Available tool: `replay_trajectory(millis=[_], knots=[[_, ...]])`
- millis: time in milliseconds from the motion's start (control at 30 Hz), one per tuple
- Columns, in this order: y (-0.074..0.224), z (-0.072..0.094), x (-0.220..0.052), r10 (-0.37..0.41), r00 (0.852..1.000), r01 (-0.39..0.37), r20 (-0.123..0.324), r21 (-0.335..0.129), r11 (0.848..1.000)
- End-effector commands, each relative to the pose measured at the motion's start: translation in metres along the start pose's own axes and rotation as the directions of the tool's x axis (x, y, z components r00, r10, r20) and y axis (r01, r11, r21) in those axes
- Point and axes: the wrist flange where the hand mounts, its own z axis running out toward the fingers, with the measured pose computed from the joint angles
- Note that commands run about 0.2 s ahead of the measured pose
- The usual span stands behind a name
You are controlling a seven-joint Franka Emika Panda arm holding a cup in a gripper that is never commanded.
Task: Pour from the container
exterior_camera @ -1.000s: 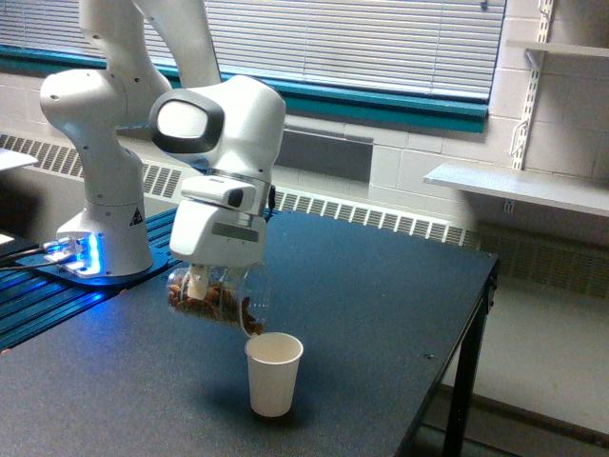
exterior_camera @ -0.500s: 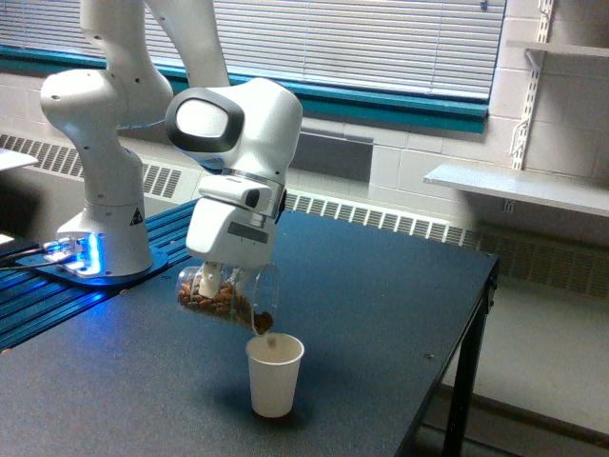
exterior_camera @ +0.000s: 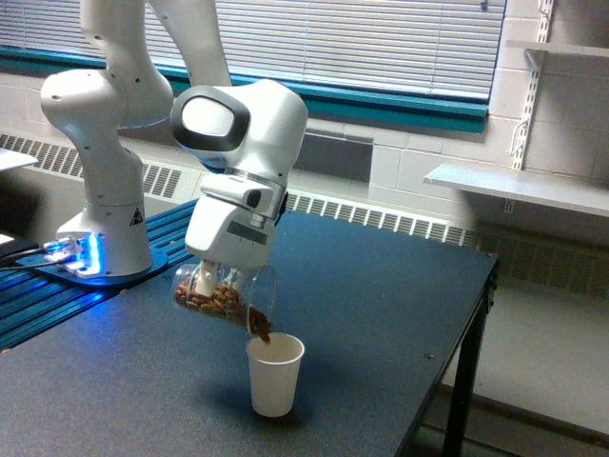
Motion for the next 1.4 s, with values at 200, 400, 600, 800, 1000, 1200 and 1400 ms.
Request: replay_trajectory(millis=[200,400,600,800,1000,1200,1400], knots=[[-0.0010,-0.0064,0.0088,0.000,1.000,0.000,-0.009,-0.024,1.000],[-0.0019,-0.0088,0.0116,-0.010,1.000,0.009,-0.013,-0.033,0.999],[-0.0016,-0.0103,0.0124,-0.025,1.000,0.024,-0.014,-0.047,0.999],[-0.0003,-0.0100,0.0110,-0.044,0.999,0.043,-0.011,-0.063,0.997],[0.0002,-0.0115,0.0110,-0.060,0.998,0.059,-0.011,-0.077,0.995],[-0.0004,-0.0126,0.0109,-0.070,0.998,0.069,-0.011,-0.082,0.994],[-0.0006,-0.0140,0.0119,-0.080,0.997,0.079,-0.011,-0.092,0.993]])
